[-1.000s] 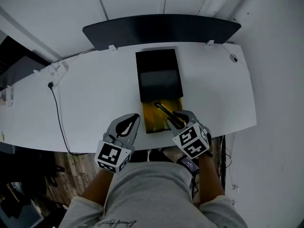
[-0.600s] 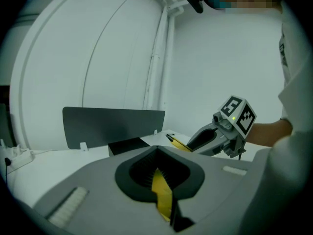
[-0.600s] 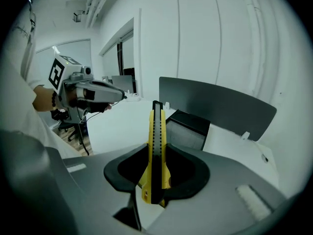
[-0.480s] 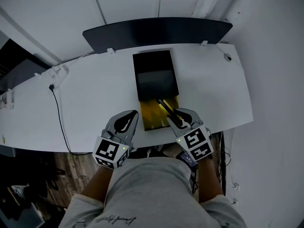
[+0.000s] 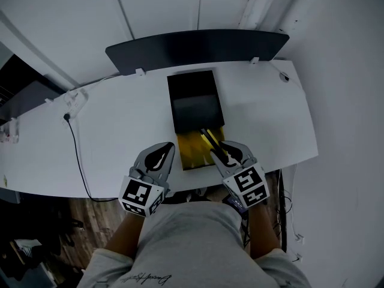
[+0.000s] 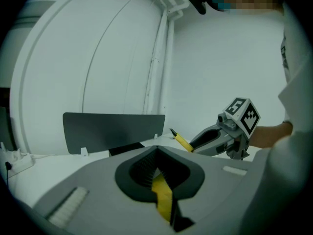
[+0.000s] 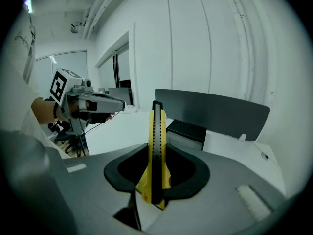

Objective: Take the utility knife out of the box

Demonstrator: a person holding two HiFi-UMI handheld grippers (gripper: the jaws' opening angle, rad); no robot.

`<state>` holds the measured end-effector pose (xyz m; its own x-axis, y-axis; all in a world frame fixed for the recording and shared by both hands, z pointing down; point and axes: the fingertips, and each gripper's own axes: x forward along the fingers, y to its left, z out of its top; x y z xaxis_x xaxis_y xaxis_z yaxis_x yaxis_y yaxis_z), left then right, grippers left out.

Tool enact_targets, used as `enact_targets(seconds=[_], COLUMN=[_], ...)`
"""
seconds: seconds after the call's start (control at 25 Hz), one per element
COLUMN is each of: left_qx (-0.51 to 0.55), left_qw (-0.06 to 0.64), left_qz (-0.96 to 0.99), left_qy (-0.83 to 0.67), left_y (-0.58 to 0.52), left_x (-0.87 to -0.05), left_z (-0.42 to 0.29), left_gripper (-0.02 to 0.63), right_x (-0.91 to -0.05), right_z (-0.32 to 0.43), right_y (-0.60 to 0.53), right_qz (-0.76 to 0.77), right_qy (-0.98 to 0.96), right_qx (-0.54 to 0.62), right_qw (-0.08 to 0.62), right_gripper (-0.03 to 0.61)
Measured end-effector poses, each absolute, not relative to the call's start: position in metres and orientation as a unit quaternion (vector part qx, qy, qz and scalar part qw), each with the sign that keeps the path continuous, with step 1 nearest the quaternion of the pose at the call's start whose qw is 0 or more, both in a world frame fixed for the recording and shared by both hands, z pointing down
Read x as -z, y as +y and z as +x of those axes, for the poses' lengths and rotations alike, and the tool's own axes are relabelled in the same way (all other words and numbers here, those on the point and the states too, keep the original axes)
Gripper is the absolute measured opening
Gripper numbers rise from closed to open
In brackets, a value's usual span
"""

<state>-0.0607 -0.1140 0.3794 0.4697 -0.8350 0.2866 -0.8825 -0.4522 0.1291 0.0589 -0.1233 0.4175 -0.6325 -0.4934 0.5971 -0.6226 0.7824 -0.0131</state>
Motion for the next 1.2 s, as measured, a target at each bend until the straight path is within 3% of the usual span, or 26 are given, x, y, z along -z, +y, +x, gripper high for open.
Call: enact_targets(seconds=[1.2], left_qx=[-0.102], left_qw=[0.129], left_qz=[0.855], left_qy=[-0.492], left_y=[-0.113], left_x=[-0.381], left_z=[-0.062], left_gripper=[0.001], right_x=[-0.418], right_z=[0.046], right_y=[-0.123], right_qz=[0.304], right_qy=[-0.897], right_qx=[-0.111], right_qw=[0.301], right_gripper=[0.132])
